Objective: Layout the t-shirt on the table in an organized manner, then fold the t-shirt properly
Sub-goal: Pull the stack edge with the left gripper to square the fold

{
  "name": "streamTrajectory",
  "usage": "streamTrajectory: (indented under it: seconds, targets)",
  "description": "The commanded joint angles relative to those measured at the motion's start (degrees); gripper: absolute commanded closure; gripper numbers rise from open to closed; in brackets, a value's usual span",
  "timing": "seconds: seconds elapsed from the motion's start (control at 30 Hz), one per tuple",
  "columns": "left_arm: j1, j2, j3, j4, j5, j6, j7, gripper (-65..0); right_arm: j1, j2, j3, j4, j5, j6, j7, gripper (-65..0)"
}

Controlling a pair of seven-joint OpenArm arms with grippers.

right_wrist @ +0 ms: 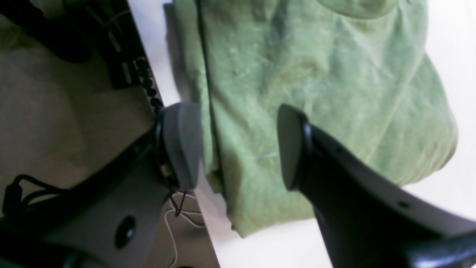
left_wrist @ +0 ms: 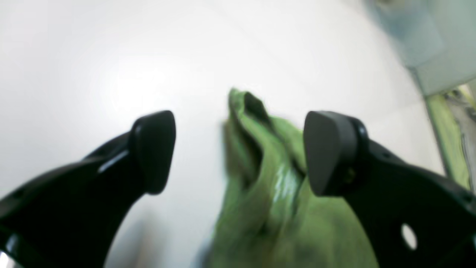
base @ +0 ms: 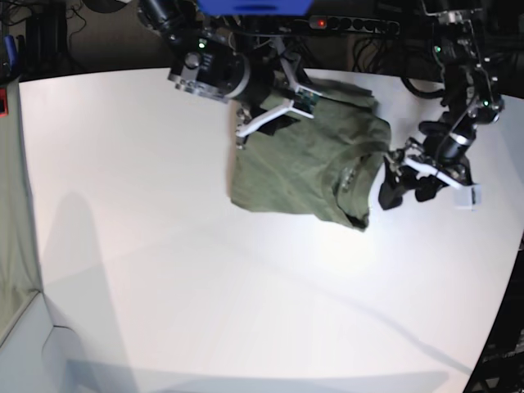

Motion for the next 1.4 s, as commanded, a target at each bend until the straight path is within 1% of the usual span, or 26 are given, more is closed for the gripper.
streamTrajectory:
  seconds: [0.0,0.07,0.13,0.23,0.33,0.43,0.6,0.63,0.67,0.73,0.87,0.93,1.0,1.1,1.27,1.37]
  targets:
    - [1.25,0.58,-0.98,1.48,-0.91,-0.85,0.79,-52.3,0.27,-0.38,0.00,0.89,0.90,0.17,1.33,-33.1]
    - [3.71,1.64,-2.65,1.75,-0.91,-0.94,2.54,-52.3,0.36,-0.47,0.00,0.89,0.90,0.17,1.33,-33.1]
    - [5.82,2.96,-2.91,1.83,-0.91,-0.94,3.60,-52.3,0.36,-0.56,0.00,0.89,0.90,0.17,1.33,-33.1]
    - [8.55,4.45,-2.91,1.66,-0.91,-0.94,2.81,-52.3,0.89,-0.65,0.00,0.89,0.98,0.17,1.33,-33.1]
    - [8.99,5.95,-2.91,1.48,-0.74,-1.03,3.25,-52.3,0.98,-0.65,0.00,0.89,0.98,0.17,1.33,-33.1]
    - [9.08,6.65,-2.04,1.40,-0.30,-1.03,3.25,-52.2,0.98,-0.65,-0.09,0.89,0.98,0.17,1.33,-33.1]
    - [8.90,6.21,2.62,0.08,-0.30,-1.03,2.98,-52.0,0.98,-0.65,0.00,0.89,0.98,0.17,1.33,-33.1]
    - [8.90,6.21,3.33,0.08,-0.30,-1.03,2.90,-51.1,0.98,-0.65,0.00,0.89,0.98,0.17,1.33,-33.1]
    - [8.99,6.21,4.12,0.08,-0.30,-1.03,2.81,-48.7,0.98,-0.65,0.00,0.89,0.98,0.17,1.33,-33.1]
    - [8.99,6.21,5.09,0.08,-0.30,-1.03,2.72,-40.6,0.98,-0.65,0.00,0.89,0.98,0.17,1.33,-33.1]
    - [9.08,6.21,5.26,0.16,-0.74,-1.03,2.98,-20.7,1.06,-0.65,0.00,0.89,0.98,0.17,1.33,-33.1]
    - [9.08,6.21,5.26,0.69,-0.74,-1.03,3.16,-12.9,1.06,-0.65,0.00,0.89,0.98,0.17,1.33,-33.1]
    - [9.96,6.21,5.26,0.87,-0.83,-1.03,3.16,-6.8,1.06,-0.65,0.00,0.89,0.98,0.17,1.33,-33.1]
    - [10.22,6.21,5.17,0.87,-0.83,-1.03,3.16,-0.4,1.15,-0.65,0.00,0.89,0.98,0.17,1.33,-33.1]
    - [13.38,6.30,5.17,3.59,-0.91,-1.03,2.72,-0.5,1.15,-0.65,0.00,0.89,0.98,0.17,1.33,-33.1]
    - [13.74,6.30,5.17,3.07,-0.74,-1.03,2.63,-0.5,1.15,-0.65,0.00,0.89,0.98,0.17,1.33,-33.1]
